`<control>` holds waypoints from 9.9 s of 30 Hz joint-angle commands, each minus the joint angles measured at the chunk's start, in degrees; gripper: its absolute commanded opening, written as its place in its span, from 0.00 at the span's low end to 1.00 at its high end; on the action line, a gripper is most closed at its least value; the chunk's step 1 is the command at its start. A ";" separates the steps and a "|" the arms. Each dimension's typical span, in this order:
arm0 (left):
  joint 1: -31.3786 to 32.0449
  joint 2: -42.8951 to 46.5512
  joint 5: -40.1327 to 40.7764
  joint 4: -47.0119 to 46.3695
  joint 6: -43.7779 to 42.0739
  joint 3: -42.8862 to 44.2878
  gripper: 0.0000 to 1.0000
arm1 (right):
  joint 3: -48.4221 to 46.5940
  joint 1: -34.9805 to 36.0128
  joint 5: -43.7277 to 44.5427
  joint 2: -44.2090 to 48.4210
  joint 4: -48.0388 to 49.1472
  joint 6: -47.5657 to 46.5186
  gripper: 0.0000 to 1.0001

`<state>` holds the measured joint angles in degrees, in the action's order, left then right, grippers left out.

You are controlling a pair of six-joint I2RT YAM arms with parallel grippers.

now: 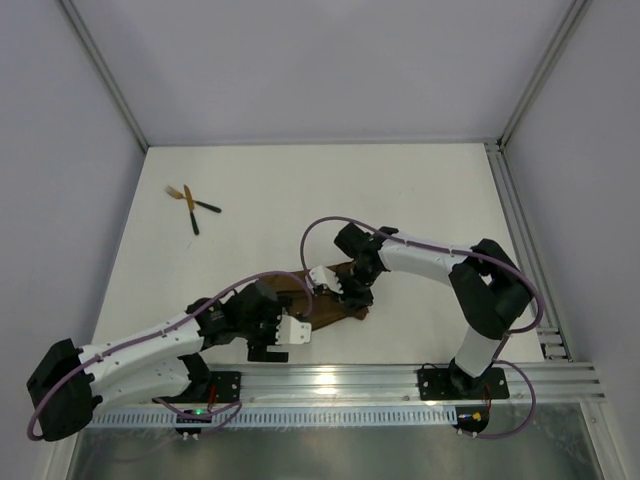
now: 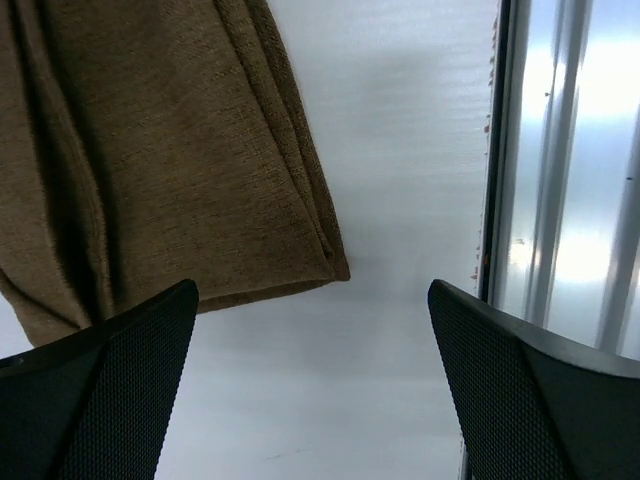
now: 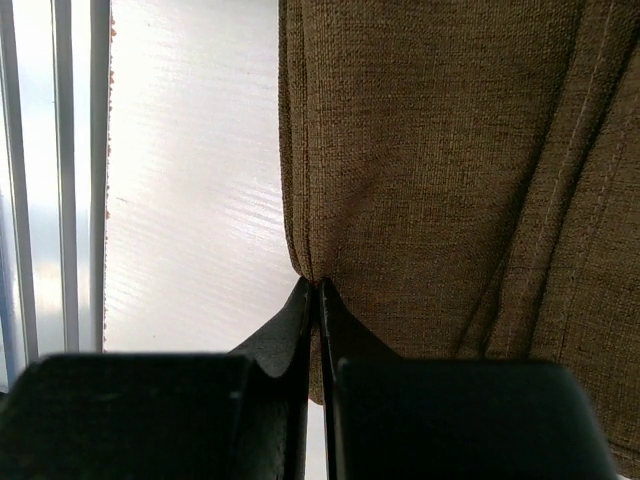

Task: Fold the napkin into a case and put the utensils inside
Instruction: Pick up the 2/3-rectangle-folded napkin at the center of the board, then fold the 2/3-rectangle-folded napkin at the center of the board.

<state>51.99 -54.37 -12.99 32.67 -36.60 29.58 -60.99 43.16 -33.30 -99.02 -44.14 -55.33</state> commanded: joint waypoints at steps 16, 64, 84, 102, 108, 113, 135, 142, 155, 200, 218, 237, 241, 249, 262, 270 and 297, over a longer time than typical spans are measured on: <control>10.33 -15.06 17.66 -16.67 3.02 -5.68 0.57 | -3.61 -1.14 -5.11 -0.47 -3.58 -1.44 0.03; 5.23 -2.93 7.81 -9.02 9.53 0.91 0.00 | 12.49 0.52 15.89 7.64 54.16 66.67 0.03; -10.14 -13.74 1.49 -7.97 16.47 13.73 0.00 | 14.41 2.37 19.95 -3.46 50.21 74.05 0.03; -20.70 -26.92 -2.92 -10.87 20.42 20.51 0.00 | 15.64 2.98 10.36 -2.24 53.45 67.90 0.03; -20.79 -26.41 -3.44 -9.64 19.11 19.20 0.00 | 17.04 4.48 15.52 4.60 54.07 62.81 0.06; -20.79 -25.00 -3.96 -9.03 16.83 17.88 0.00 | 16.35 4.48 20.55 10.07 53.55 60.52 0.12; -20.87 -22.80 -6.34 -7.18 14.63 16.47 0.00 | 22.66 3.07 44.64 27.97 52.47 53.31 0.08; -21.05 -21.92 -4.94 -6.04 14.54 17.35 0.00 | 30.04 2.90 43.51 48.62 71.32 50.15 0.67; -21.49 -22.62 -5.64 -5.51 15.86 18.14 0.00 | 27.40 10.25 35.31 44.80 62.32 53.94 0.97; -21.58 -23.50 -7.48 -1.64 14.36 19.72 0.04 | 21.26 22.68 47.54 0.76 74.90 66.58 0.21; -20.00 -19.63 -14.42 2.75 3.30 17.70 0.83 | 23.03 14.24 25.57 1.20 77.89 73.34 0.03; -26.59 -19.20 -15.04 1.17 6.20 19.74 0.85 | 23.29 12.30 24.95 -0.29 78.77 76.16 0.03; -26.32 -16.91 -16.19 1.44 5.40 17.79 0.87 | 23.11 12.30 25.12 0.14 78.07 76.25 0.03; -19.48 -16.21 -5.05 -6.36 3.47 11.12 0.99 | 22.58 11.34 23.98 -0.29 77.28 77.57 0.03; -14.28 -9.90 15.02 -26.51 5.66 -0.14 0.48 | 22.23 11.16 21.96 -0.73 77.45 78.18 0.03; -14.46 -8.12 10.89 -21.78 7.42 0.91 0.33 | 22.67 11.07 21.17 -0.56 77.19 77.48 0.03; -20.35 -12.69 -6.87 -5.51 4.43 9.53 0.00 | 23.74 11.25 16.35 3.67 89.40 68.43 0.74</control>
<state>32.10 -66.89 -17.89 24.77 -31.73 36.64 -33.95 54.50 -14.44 -94.30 38.85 15.62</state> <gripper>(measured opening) 0.020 0.741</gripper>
